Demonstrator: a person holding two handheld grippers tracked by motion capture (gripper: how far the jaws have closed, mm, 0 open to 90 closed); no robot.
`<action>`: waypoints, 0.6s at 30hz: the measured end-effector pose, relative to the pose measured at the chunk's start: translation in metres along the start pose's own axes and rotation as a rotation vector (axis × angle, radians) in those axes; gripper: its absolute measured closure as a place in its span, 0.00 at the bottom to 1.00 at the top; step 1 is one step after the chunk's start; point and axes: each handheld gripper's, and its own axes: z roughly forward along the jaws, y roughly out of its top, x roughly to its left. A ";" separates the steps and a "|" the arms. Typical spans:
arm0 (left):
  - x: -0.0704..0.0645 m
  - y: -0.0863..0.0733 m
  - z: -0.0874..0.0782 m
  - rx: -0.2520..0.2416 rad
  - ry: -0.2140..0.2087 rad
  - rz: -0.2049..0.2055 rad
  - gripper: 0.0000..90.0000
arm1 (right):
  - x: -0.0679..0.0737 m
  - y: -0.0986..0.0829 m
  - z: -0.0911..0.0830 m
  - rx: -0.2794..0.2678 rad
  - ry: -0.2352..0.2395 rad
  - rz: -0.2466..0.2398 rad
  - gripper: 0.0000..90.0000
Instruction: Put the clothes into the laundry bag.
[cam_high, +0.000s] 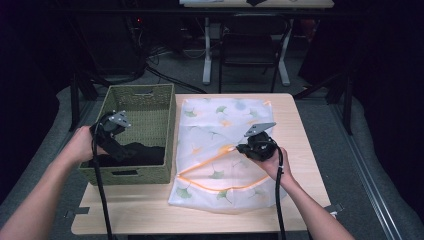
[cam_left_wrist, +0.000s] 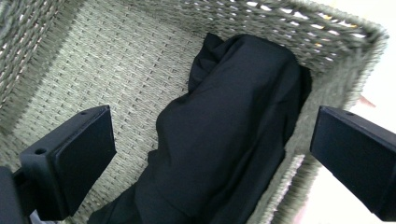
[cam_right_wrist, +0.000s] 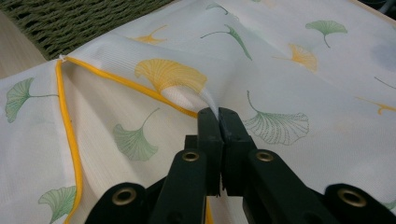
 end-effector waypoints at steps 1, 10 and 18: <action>0.003 -0.001 0.002 0.003 -0.008 -0.001 0.00 | 0.000 0.000 0.000 0.000 0.000 0.000 0.99; 0.022 -0.008 0.024 0.032 -0.055 -0.010 0.00 | 0.001 0.000 0.001 0.006 0.002 -0.007 0.98; 0.030 -0.013 0.053 0.090 -0.115 -0.009 0.00 | 0.002 0.000 0.001 0.006 0.002 -0.014 0.98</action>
